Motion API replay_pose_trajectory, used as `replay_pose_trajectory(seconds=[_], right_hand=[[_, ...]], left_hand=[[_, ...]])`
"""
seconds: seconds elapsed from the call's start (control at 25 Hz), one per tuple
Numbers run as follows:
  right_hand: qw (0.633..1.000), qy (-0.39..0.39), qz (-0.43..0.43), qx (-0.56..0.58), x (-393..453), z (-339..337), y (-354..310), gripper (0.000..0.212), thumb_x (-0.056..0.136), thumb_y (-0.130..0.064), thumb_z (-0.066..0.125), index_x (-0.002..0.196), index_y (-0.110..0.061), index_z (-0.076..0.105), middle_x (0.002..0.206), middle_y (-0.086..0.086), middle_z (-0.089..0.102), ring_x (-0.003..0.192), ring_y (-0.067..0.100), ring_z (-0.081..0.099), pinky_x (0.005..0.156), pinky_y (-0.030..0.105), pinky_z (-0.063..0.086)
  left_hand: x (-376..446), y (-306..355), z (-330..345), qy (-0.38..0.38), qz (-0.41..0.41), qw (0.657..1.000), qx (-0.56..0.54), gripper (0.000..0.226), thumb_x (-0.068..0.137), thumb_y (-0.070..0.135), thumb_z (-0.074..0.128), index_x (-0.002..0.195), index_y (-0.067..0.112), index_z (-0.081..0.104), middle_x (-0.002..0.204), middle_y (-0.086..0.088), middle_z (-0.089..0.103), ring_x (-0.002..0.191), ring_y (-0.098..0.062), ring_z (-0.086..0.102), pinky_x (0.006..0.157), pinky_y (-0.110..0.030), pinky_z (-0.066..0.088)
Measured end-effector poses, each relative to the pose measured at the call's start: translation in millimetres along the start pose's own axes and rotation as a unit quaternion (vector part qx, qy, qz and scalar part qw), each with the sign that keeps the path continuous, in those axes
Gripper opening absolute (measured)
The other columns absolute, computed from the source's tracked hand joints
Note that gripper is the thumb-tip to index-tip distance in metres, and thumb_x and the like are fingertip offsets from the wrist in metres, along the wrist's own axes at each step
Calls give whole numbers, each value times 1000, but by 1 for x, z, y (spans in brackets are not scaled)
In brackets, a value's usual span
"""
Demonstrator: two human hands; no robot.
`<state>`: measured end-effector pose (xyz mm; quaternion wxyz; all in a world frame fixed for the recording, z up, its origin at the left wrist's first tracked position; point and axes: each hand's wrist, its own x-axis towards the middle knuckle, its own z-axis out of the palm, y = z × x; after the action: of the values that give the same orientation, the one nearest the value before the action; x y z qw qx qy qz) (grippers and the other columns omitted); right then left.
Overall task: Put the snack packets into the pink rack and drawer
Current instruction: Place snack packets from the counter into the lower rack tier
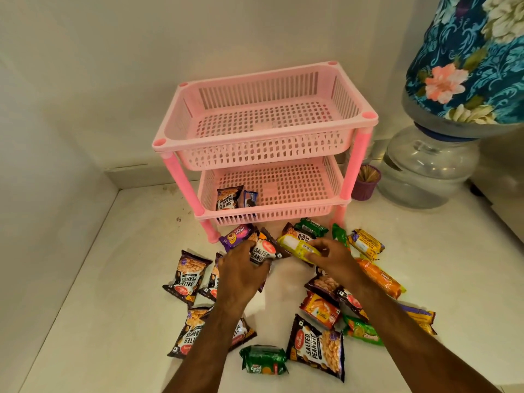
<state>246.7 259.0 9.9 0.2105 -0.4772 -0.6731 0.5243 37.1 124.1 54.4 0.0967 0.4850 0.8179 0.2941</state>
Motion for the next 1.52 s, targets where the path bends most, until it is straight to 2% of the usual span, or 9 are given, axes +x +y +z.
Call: replay_pose_trajectory(seconds=[0.2,0.32,0.44,0.68,0.8,0.96,1.12,1.32,1.52], right_hand=[[971,-1,31,237,8,-15,-24,20,91,-23,72,112,-24,74,103,-3,78,90,16,75,69,23,59],[934,-32,45,354,19,-17,-38,19,97,-19,64,113,-22,74,110,7,76,91,20,72,77,35,56],[902,-74,54,422,30,-19,-51,26,101,-20,57,124,-21,68,112,10,73,91,19,71,76,34,57],[884,-79,56,457,48,-20,-69,35,100,-17,53,134,-9,58,122,25,66,98,28,65,81,39,57],[885,-81,56,455,49,-21,-67,35,102,-17,49,135,-9,57,128,30,62,106,34,61,87,43,54],[893,-82,45,440,43,-23,-61,33,105,-20,49,135,-10,56,114,17,69,94,23,67,80,38,56],[933,-69,2,352,38,-27,-61,33,100,-23,61,131,-13,58,114,13,74,98,24,73,73,33,60],[974,-33,-11,225,59,-29,-78,28,98,-28,65,122,-17,57,110,6,77,101,21,75,79,39,63],[991,30,-41,127,98,-29,-105,18,96,-33,66,112,-25,66,105,-10,71,91,4,72,78,23,57]], left_hand=[[39,20,-17,9,-25,995,-94,47,83,54,70,122,33,55,102,9,75,80,-5,73,89,-37,57],[78,35,-19,-4,-64,989,-135,55,80,58,69,124,34,49,116,8,71,99,-16,71,94,-46,56],[118,49,-19,-5,-69,988,-139,53,78,60,66,120,36,43,115,11,68,104,-22,68,94,-48,55],[176,61,3,-39,-36,997,-54,59,88,52,63,138,28,42,132,-2,62,119,-28,61,98,-42,49],[194,57,19,-70,-54,996,9,57,91,53,61,138,25,45,133,-6,61,123,-32,59,103,-44,44],[206,51,34,-94,-93,991,9,65,91,58,61,139,17,43,137,-10,58,126,-36,56,105,-49,44],[204,46,44,-145,-111,979,86,66,88,61,64,133,17,47,135,-10,56,124,-35,57,101,-49,48],[198,46,41,-67,17,991,118,37,94,48,60,112,16,67,122,-8,58,113,-29,57,98,-45,49],[186,42,40,-239,99,912,319,43,107,43,30,140,29,53,138,-6,57,130,-29,52,113,-56,31]])
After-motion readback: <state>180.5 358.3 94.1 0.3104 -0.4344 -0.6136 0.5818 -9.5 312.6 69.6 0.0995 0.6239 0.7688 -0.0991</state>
